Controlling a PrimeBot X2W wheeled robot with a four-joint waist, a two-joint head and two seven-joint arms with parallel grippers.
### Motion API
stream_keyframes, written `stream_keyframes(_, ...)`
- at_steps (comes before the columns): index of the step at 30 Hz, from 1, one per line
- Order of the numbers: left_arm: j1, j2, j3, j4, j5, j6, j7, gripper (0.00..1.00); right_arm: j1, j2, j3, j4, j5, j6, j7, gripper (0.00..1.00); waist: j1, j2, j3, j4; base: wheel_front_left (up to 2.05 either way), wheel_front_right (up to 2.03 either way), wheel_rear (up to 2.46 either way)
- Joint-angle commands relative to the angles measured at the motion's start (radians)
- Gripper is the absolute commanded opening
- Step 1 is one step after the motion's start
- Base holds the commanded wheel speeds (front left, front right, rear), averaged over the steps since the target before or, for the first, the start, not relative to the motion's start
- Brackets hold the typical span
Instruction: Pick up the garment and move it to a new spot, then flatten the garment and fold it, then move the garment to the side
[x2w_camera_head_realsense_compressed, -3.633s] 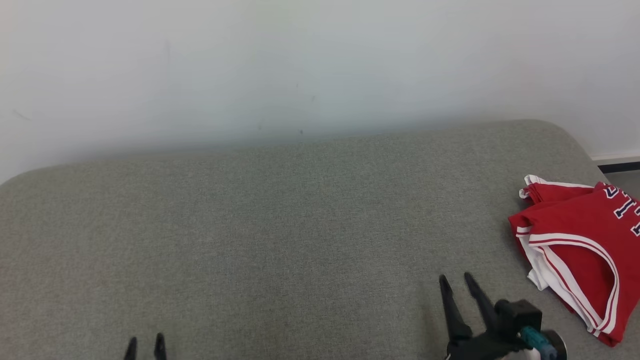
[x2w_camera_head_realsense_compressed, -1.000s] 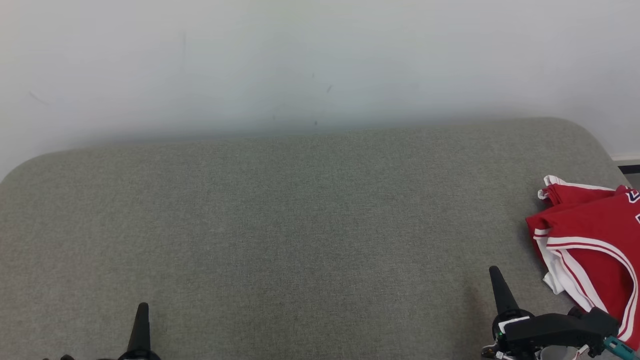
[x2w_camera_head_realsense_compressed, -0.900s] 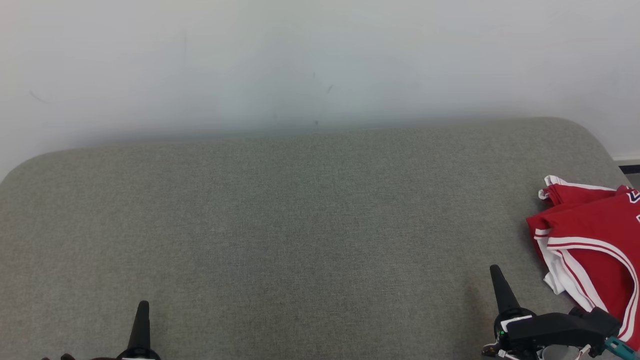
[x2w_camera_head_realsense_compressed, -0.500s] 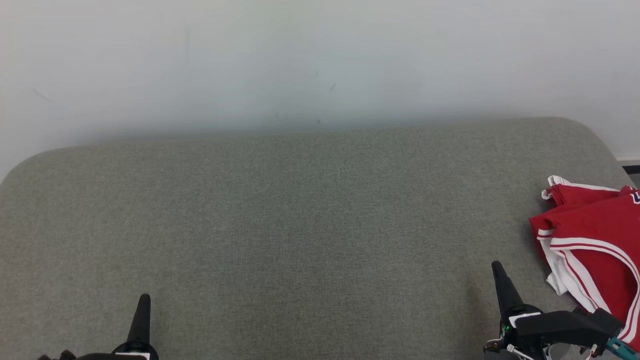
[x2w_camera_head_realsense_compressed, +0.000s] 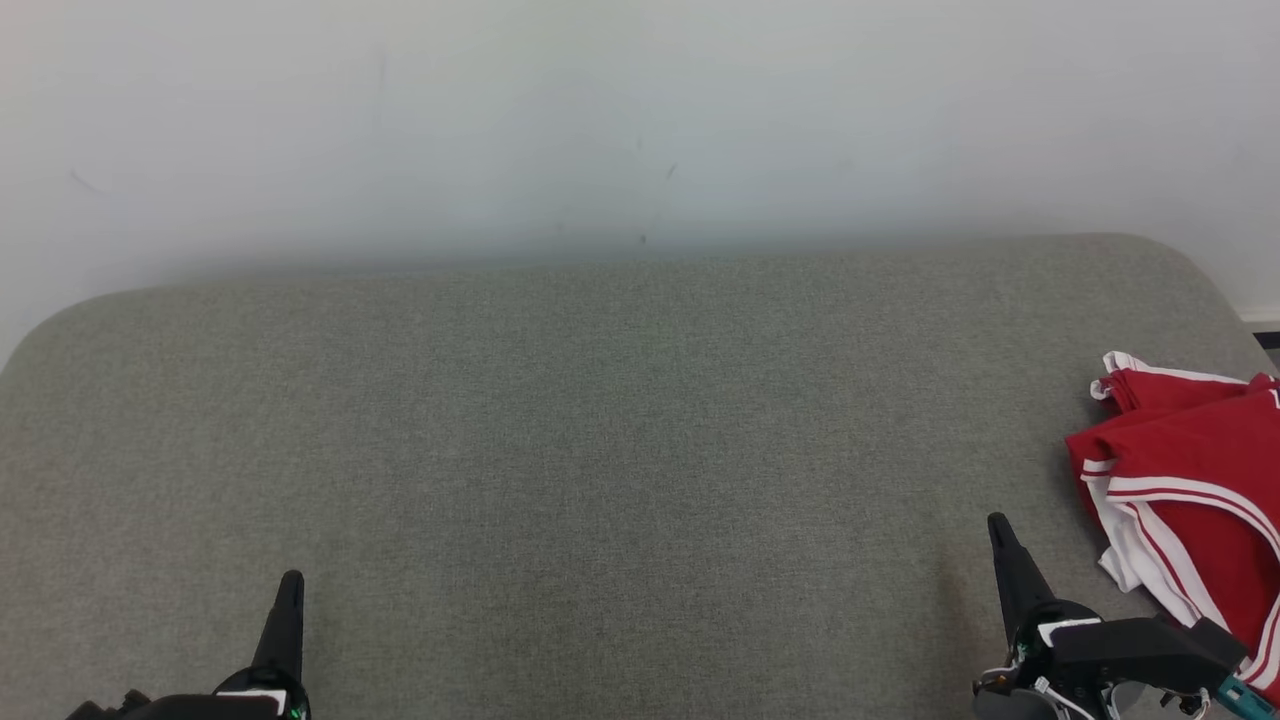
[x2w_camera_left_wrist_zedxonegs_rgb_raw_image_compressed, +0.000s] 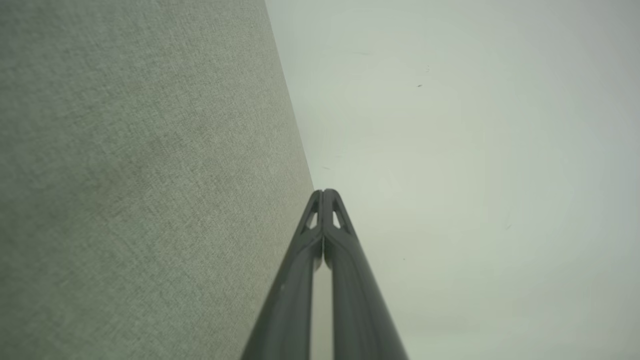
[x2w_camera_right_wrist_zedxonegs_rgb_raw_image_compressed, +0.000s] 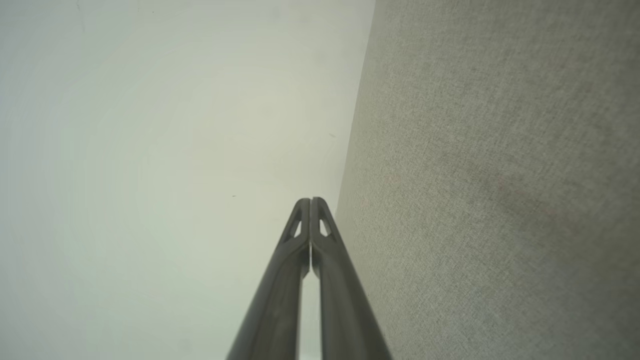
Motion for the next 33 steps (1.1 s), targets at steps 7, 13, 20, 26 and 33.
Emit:
stream_keyframes(7, -0.021, 0.006, 0.004, -0.009, -0.073, -0.008, 0.019, 0.0, -0.008, 0.002, -0.007, -0.019, 0.069, -0.002, 0.019, 0.0, -0.0001, -0.0001, 0.003, 0.004, 0.0, 0.0, 0.0)
stream_keyframes(13, -0.027, 0.006, 0.005, -0.01, -0.115, -0.01, 0.03, 0.0, -0.007, 0.002, -0.011, -0.025, 0.113, -0.002, 0.031, 0.0, -0.0001, -0.0001, 0.004, 0.007, 0.0, 0.0, 0.0)
stream_keyframes(20, -0.031, 0.006, 0.005, -0.012, -0.161, -0.011, 0.042, 0.0, -0.006, 0.002, -0.016, -0.035, 0.163, -0.002, 0.042, 0.0, -0.0001, -0.0001, 0.007, 0.011, 0.0, 0.0, 0.0)
stream_keyframes(26, -0.032, 0.006, 0.005, -0.012, -0.166, -0.008, 0.043, 0.0, -0.006, 0.002, -0.016, -0.034, 0.165, -0.002, 0.044, 0.0, -0.0001, -0.0001, 0.007, 0.012, 0.0, 0.0, 0.0)
stream_keyframes(33, -0.032, 0.006, 0.005, -0.012, -0.166, -0.008, 0.043, 0.0, -0.006, 0.002, -0.016, -0.034, 0.165, -0.002, 0.044, 0.0, -0.0001, -0.0001, 0.007, 0.012, 0.0, 0.0, 0.0)
